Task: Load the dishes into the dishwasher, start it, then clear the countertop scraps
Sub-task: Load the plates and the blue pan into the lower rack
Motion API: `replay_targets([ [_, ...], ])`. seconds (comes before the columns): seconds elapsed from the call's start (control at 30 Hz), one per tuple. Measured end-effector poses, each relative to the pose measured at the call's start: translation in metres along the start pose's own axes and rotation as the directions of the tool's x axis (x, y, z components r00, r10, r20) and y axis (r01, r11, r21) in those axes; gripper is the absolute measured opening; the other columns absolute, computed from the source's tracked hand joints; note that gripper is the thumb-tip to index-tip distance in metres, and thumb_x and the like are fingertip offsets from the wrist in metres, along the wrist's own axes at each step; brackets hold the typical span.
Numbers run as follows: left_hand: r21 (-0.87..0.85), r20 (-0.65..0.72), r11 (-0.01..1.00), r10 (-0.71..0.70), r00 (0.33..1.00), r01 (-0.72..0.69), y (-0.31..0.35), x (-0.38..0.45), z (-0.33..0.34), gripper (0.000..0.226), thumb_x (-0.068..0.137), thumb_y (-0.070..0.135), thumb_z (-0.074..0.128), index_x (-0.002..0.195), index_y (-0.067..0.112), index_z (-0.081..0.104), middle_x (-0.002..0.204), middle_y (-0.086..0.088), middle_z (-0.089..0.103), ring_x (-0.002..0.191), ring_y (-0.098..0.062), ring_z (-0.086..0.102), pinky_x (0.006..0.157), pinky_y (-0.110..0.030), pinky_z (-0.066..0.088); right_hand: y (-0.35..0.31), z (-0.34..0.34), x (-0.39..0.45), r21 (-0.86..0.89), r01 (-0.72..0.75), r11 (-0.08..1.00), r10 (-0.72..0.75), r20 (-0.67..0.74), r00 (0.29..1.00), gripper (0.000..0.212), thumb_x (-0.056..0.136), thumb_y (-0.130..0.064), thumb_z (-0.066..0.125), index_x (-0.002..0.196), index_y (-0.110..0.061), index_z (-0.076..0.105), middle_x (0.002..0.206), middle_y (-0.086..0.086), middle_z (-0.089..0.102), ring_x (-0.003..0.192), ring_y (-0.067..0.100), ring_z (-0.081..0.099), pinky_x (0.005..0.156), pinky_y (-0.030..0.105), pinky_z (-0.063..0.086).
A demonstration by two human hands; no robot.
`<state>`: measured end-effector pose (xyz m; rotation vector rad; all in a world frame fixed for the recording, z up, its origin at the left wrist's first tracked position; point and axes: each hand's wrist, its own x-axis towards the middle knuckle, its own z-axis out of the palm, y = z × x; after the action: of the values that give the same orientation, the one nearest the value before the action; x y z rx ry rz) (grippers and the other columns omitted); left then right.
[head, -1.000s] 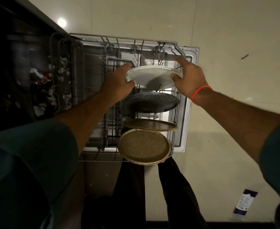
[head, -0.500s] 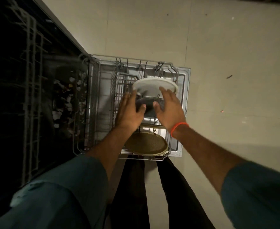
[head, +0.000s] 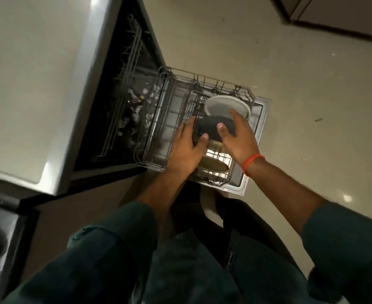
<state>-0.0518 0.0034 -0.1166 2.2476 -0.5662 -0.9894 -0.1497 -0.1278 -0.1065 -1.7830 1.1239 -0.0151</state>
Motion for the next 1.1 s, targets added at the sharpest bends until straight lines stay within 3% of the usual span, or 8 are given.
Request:
replay_targets([
  [0.17,-0.142,-0.167,0.984,0.079,0.983,-0.103,0.040,-0.059,-0.046,0.071,0.102,0.055,0.050,0.162,0.038,0.017,0.171,0.007,0.015,0.157,-0.010,0.014,0.127,-0.050,0.021,-0.054,-0.039,-0.030,0.107,0.121,0.987,-0.122,0.006,0.993,0.057,0.102,-0.036,0.056,0.154,-0.025,0.037,0.159,-0.002,0.036,0.140,0.010,0.037,0.114,0.024,0.028],
  [0.3,-0.251,-0.341,0.949,0.100,0.935,-0.193,0.062,-0.117,-0.084,0.068,0.102,0.056,0.047,0.161,0.042,0.017,0.170,0.011,0.020,0.153,-0.006,0.023,0.125,-0.048,0.027,-0.103,-0.052,-0.058,0.193,0.266,0.944,-0.280,0.046,0.959,0.059,0.101,-0.043,0.056,0.155,-0.029,0.036,0.162,-0.006,0.033,0.148,0.010,0.029,0.123,0.036,0.025],
  [0.43,-0.358,-0.475,0.898,0.063,0.878,-0.258,0.064,-0.176,-0.110,0.070,0.098,0.062,0.048,0.159,0.049,0.018,0.158,0.033,0.019,0.150,0.003,0.026,0.124,-0.040,0.028,-0.162,-0.050,-0.098,0.287,0.402,0.869,-0.451,0.128,0.884,0.058,0.100,-0.042,0.057,0.154,-0.033,0.036,0.161,-0.010,0.032,0.143,0.002,0.029,0.121,0.034,0.027],
  [0.57,-0.380,-0.637,0.869,0.003,0.771,-0.317,0.055,-0.232,-0.132,0.066,0.102,0.059,0.046,0.160,0.047,0.018,0.164,0.030,0.016,0.148,0.012,0.019,0.120,-0.025,0.023,-0.218,-0.028,-0.144,0.342,0.510,0.790,-0.603,0.279,0.748,0.057,0.100,-0.043,0.057,0.153,-0.039,0.035,0.162,-0.015,0.029,0.144,0.000,0.027,0.115,0.026,0.027],
  [0.67,-0.429,-0.741,0.822,-0.084,0.666,-0.374,0.041,-0.275,-0.152,0.064,0.103,0.054,0.050,0.160,0.045,0.022,0.159,0.033,0.022,0.133,0.028,0.030,0.109,-0.007,0.029,-0.254,0.003,-0.187,0.361,0.591,0.722,-0.692,0.379,0.614,0.056,0.101,-0.041,0.057,0.153,-0.037,0.036,0.160,-0.018,0.031,0.140,-0.006,0.027,0.115,0.024,0.027],
  [0.87,-0.425,-0.871,0.763,-0.199,0.450,-0.486,-0.005,-0.353,-0.194,0.062,0.104,0.046,0.051,0.161,0.040,0.025,0.160,0.028,0.027,0.140,0.020,0.029,0.115,-0.015,0.031,-0.292,0.076,-0.269,0.385,0.712,0.587,-0.779,0.506,0.369,0.054,0.101,-0.039,0.057,0.152,-0.033,0.040,0.155,-0.021,0.036,0.137,-0.012,0.030,0.118,0.024,0.027],
  [1.0,-0.408,-0.908,0.778,-0.288,0.306,-0.478,-0.050,-0.421,-0.213,0.058,0.105,0.042,0.050,0.159,0.038,0.028,0.153,0.034,0.035,0.133,0.025,0.034,0.103,-0.003,0.033,-0.302,0.140,-0.337,0.432,0.739,0.517,-0.769,0.614,0.179,0.047,0.100,-0.037,0.059,0.144,-0.042,0.043,0.137,-0.038,0.039,0.118,-0.031,0.034,0.103,0.003,0.026],
  [1.1,-0.434,-0.901,0.776,-0.380,0.210,-0.458,-0.089,-0.464,-0.219,0.058,0.103,0.043,0.050,0.158,0.040,0.031,0.142,0.042,0.039,0.132,0.024,0.037,0.103,-0.004,0.034,-0.301,0.183,-0.381,0.467,0.738,0.487,-0.741,0.668,0.067,0.046,0.098,-0.042,0.061,0.142,-0.041,0.047,0.141,-0.034,0.045,0.128,-0.019,0.041,0.110,0.017,0.034],
])
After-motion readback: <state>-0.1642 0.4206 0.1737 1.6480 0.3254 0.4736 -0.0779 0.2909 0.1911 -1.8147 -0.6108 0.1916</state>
